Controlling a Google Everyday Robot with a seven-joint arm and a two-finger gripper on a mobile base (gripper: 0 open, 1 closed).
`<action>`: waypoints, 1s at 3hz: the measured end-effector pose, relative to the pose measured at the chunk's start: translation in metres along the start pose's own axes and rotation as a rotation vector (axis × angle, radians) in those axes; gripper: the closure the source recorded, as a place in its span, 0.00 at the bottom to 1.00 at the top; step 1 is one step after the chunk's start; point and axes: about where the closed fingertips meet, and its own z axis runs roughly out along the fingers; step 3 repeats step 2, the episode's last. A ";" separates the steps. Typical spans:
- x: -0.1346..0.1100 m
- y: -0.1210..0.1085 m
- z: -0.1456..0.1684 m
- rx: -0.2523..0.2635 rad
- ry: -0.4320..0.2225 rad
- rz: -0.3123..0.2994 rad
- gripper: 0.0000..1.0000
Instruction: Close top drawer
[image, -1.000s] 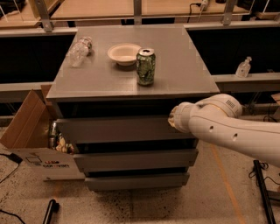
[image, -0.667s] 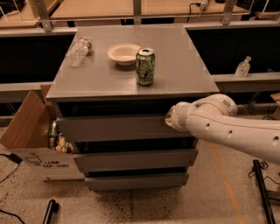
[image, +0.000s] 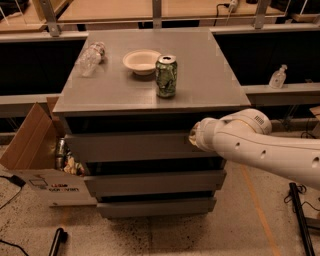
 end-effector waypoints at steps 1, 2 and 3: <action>-0.012 0.042 -0.009 -0.038 -0.070 -0.012 1.00; -0.008 0.098 -0.005 -0.119 -0.130 0.063 1.00; -0.008 0.098 -0.005 -0.119 -0.130 0.063 1.00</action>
Offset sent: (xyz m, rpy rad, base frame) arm -0.2034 -0.0036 0.0059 0.3565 0.1596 0.4119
